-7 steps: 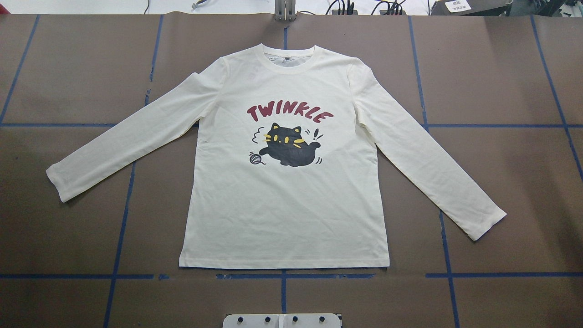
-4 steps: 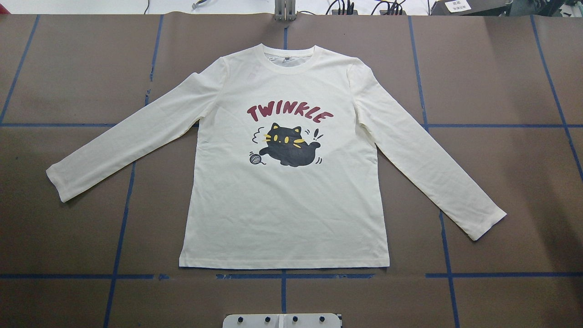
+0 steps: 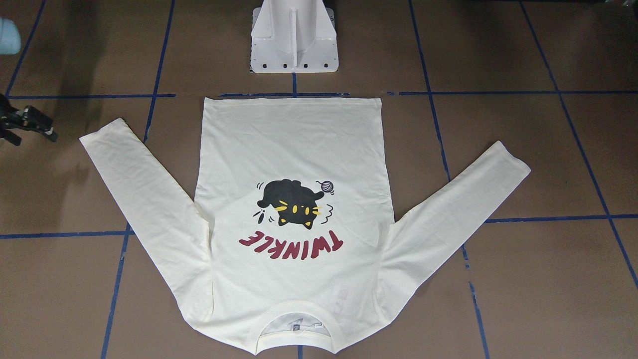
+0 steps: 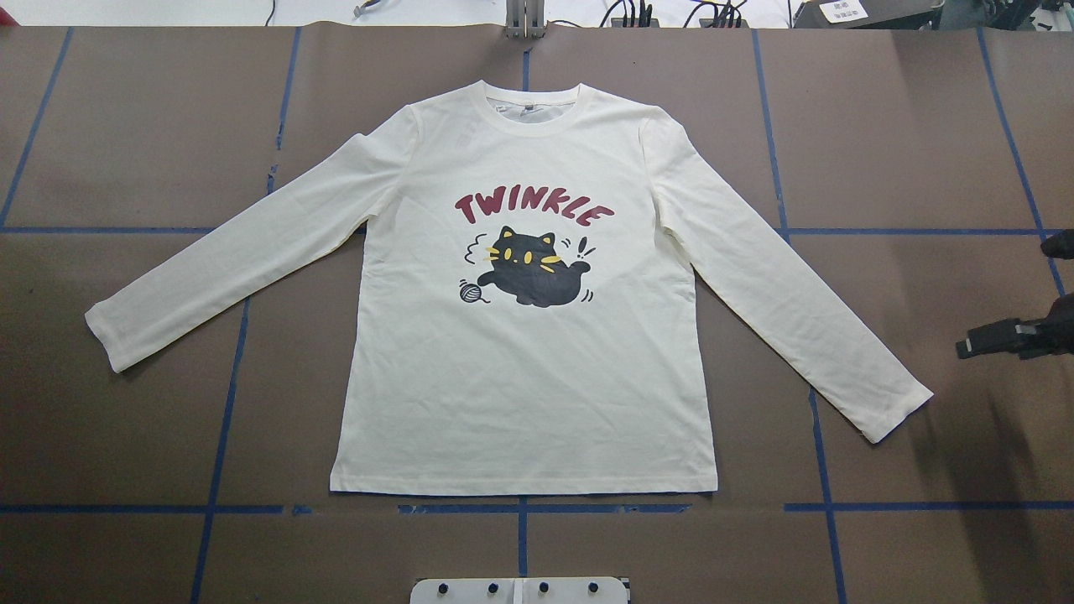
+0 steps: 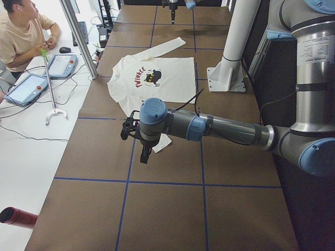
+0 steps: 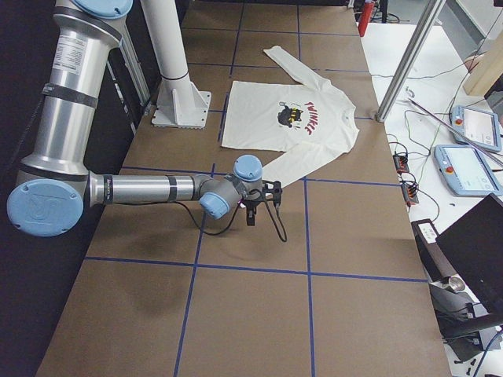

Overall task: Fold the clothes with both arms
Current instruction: 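Move the right gripper to the sleeve cuff nearest it and grasp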

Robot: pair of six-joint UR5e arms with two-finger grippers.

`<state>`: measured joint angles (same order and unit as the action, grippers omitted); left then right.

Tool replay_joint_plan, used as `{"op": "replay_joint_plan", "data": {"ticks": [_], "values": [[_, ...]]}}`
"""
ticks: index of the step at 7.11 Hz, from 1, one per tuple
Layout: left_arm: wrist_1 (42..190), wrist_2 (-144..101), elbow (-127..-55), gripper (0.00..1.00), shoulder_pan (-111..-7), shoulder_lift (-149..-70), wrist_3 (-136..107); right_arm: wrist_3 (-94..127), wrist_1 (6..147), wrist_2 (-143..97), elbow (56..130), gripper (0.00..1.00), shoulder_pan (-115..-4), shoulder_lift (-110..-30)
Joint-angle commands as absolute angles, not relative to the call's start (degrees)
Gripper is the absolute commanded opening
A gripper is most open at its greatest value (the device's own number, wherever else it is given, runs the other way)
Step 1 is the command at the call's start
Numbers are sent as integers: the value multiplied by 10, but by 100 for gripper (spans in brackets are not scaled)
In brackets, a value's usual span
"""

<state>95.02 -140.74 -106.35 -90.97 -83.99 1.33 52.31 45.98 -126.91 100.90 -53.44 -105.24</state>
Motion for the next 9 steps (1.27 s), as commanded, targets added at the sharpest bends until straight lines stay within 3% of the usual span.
{"op": "replay_joint_plan", "data": {"ticks": [1, 2, 3, 9], "values": [[960, -1407, -1061, 100, -909, -839, 11, 687, 404, -1232, 1013, 99, -469, -1056], [960, -1408, -1062, 100, -908, -839, 11, 710, 398, -1232, 1013, 84, -469, -1059], [959, -1408, -1062, 100, -907, -839, 11, 712, 399, -1230, 1011, 77, -468, -1059], [960, -1408, -1056, 100, -907, -838, 13, 718, 403, -1229, 994, 78, -443, -1036]]}}
